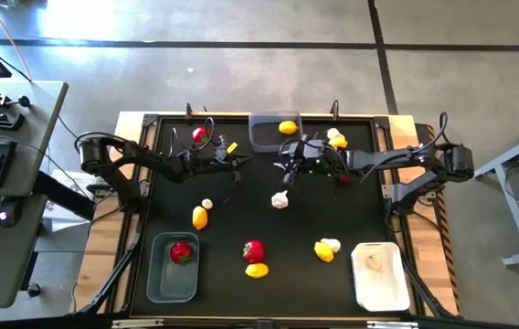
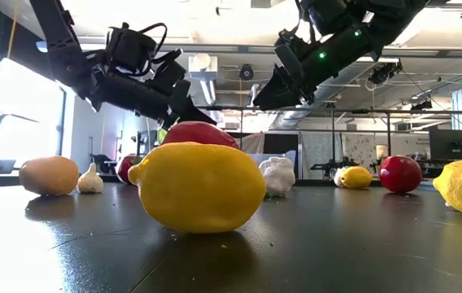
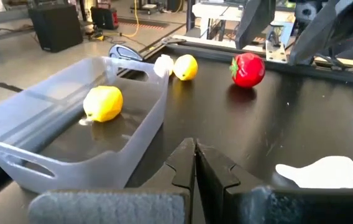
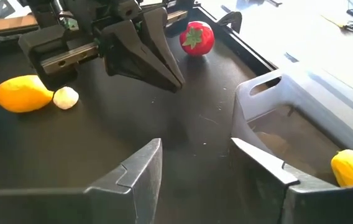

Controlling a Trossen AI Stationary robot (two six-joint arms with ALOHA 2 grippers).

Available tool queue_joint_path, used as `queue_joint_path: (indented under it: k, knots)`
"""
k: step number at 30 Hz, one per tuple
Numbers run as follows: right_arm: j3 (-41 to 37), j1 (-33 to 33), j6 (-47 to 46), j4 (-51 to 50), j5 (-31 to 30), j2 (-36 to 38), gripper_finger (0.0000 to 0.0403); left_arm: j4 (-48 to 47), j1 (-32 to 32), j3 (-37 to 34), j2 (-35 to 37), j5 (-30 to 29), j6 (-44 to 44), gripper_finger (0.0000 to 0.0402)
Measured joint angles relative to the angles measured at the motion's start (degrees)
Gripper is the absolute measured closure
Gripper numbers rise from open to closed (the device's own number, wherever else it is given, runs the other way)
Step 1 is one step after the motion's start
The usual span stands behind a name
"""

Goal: Sort produce into baskets
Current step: Put the bottom right garlic into the white bin

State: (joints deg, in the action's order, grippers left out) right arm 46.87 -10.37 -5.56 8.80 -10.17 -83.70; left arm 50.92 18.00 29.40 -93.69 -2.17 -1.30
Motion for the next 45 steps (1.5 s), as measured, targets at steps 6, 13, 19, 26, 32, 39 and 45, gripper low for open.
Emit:
queue_joint_path:
  k: [6,13,19,26,32,39,45]
  knots:
    - [0.0,0.3,1.3,-1.4,0.6,0.0,0.0224,0.4,0.0,0.1,0.0,0.0,2.5,0.0401]
    - [0.0,0.3,-3.9,-2.3,2.2,0.0,0.0224,0.3,0.0,0.1,0.0,0.0,5.1,0.0401]
    - [0.0,0.3,-6.2,-2.3,3.1,0.0,0.0224,0.0,0.0,0.1,0.0,0.0,6.2,0.0401]
    - [0.0,2.0,-0.2,-5.1,12.2,0.0,0.0224,-0.8,-0.1,0.1,0.0,0.1,4.3,0.0401]
    - [0.0,6.7,2.8,-10.6,12.8,0.0,0.0224,-5.5,-1.1,0.1,0.0,0.7,2.8,0.0402]
    - [0.0,14.3,-6.7,-21.3,14.1,0.0,0.0224,-7.9,-2.1,0.1,0.0,0.7,1.9,0.0402]
    - [0.0,20.2,-18.1,-28.1,18.3,0.0,0.0224,-6.7,-1.7,0.1,0.0,0.1,1.9,0.0402]
